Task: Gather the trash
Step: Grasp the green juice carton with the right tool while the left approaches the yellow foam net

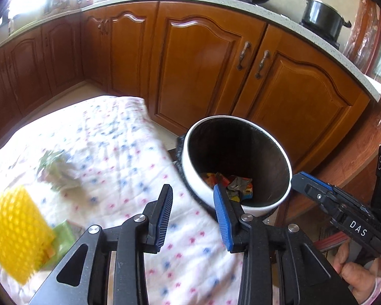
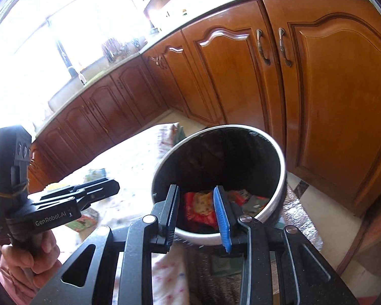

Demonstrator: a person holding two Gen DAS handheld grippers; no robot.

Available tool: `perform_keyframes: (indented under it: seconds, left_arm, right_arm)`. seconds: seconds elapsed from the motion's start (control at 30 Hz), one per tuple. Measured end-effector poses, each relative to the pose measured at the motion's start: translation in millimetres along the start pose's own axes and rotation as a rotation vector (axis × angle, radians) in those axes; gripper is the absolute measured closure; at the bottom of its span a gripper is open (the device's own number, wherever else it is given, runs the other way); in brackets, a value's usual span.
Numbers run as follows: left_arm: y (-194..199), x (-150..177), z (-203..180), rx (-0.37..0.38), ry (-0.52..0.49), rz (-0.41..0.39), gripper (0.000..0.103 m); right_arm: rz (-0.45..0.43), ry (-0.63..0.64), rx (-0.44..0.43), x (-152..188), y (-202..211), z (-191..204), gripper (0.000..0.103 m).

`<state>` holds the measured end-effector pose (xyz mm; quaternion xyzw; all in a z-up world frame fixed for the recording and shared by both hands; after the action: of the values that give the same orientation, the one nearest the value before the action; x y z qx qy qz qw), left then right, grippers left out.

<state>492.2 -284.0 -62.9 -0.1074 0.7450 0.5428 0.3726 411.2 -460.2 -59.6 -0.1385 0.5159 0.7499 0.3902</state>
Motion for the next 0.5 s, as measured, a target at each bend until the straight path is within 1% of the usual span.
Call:
perform_keyframes:
  seconds: [0.07,0.23,0.33,0.5]
  left_arm:
    - [12,8,12,-0.007,0.021,-0.014,0.07]
    - [38,28,45,-0.074,0.08,-0.039,0.07]
    - [51,44,70,-0.124,0.142,-0.04,0.07]
    - [80,75,108,-0.185,0.247,-0.05,0.07]
  right_arm:
    - [-0.002,-0.003,-0.019,5,2,7,0.072]
    - [0.015,0.009,-0.057,22,2,30,0.072]
    - [0.035,0.025,-0.074,32,0,44,0.072]
    - [0.05,0.042,-0.105,41,-4,63,0.072]
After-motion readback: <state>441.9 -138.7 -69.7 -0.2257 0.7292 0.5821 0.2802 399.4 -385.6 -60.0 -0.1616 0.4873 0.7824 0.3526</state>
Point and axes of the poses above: each gripper's, at about its wrist camera, not at the fingertips, and y roughly against the way its jaws point, z to its left, x to its underside, the point moved 6 cm from there along -y, roughly the way its jaws point, and after that the axes turned 7 degrees about -y, right-handed, at the moved point
